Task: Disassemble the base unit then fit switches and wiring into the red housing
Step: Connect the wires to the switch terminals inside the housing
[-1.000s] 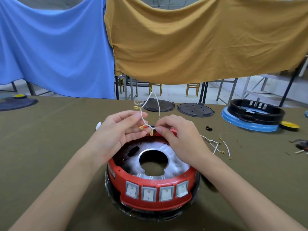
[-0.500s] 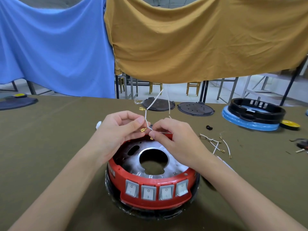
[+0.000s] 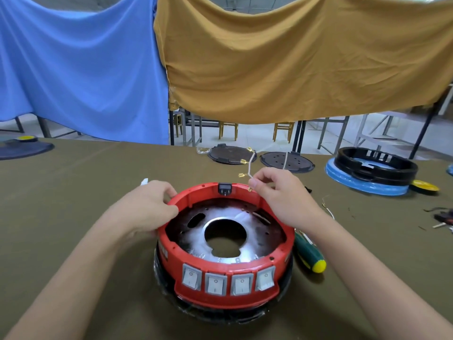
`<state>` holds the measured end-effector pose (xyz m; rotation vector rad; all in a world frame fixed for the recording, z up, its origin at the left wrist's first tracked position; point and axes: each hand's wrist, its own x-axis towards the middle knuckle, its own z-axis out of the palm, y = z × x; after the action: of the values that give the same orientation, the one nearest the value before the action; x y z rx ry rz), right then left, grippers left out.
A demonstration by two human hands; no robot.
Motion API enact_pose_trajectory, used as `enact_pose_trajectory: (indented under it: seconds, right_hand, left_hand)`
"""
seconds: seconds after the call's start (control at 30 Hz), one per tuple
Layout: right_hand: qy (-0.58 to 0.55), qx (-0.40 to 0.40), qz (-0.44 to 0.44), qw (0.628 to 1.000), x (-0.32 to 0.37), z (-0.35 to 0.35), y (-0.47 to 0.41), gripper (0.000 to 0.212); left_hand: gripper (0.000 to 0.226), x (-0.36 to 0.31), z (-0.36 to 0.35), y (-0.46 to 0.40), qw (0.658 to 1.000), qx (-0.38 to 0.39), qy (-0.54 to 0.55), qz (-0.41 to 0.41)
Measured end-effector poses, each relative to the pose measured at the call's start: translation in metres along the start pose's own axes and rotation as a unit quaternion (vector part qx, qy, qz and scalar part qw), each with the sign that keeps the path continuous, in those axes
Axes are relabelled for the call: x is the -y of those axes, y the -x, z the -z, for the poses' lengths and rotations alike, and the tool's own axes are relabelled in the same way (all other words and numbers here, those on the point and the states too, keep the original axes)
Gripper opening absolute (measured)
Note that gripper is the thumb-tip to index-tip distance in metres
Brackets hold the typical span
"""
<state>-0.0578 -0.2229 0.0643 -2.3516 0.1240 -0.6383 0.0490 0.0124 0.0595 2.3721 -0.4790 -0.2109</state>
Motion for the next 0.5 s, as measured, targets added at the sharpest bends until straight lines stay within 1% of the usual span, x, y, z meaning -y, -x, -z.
enact_pose_trajectory:
  seconds: [0.1, 0.17, 0.23, 0.3, 0.37, 0.4, 0.47, 0.5]
  right_hand:
    - [-0.013, 0.012, -0.029, 0.999, -0.006, 0.006, -0.002, 0.024]
    - [-0.047, -0.002, -0.037, 0.998, -0.006, 0.01, -0.003, 0.024]
    - [-0.069, -0.012, -0.042, 0.997, -0.007, 0.013, -0.005, 0.024]
    - [-0.079, -0.004, -0.05, 0.996, -0.01, 0.013, -0.004, 0.025]
    - [-0.082, 0.026, -0.063, 0.994, -0.015, 0.011, -0.003, 0.026]
    - [-0.073, 0.037, -0.067, 0.994, -0.018, 0.01, -0.002, 0.027]
    - [-0.055, 0.041, -0.068, 0.995, -0.022, 0.009, -0.004, 0.029]
    - [-0.053, 0.036, -0.068, 0.996, -0.024, 0.009, -0.004, 0.029]
  left_hand:
    - [0.011, 0.002, 0.002, -0.007, 0.994, -0.09, 0.033, -0.045]
    - [0.01, 0.004, 0.004, -0.012, 0.989, -0.109, 0.071, -0.067]
    - [0.01, 0.005, 0.001, -0.016, 0.987, -0.093, 0.111, -0.076]
    - [0.011, 0.004, -0.007, -0.018, 0.982, -0.089, 0.144, -0.083]
    - [0.02, 0.001, -0.012, -0.019, 0.98, -0.085, 0.162, -0.085]
    - [0.027, 0.0, -0.012, -0.018, 0.98, -0.071, 0.168, -0.077]
    - [0.044, 0.002, -0.004, -0.013, 0.989, -0.024, 0.141, -0.033]
    - [0.048, 0.003, 0.002, -0.009, 0.995, 0.007, 0.097, -0.007]
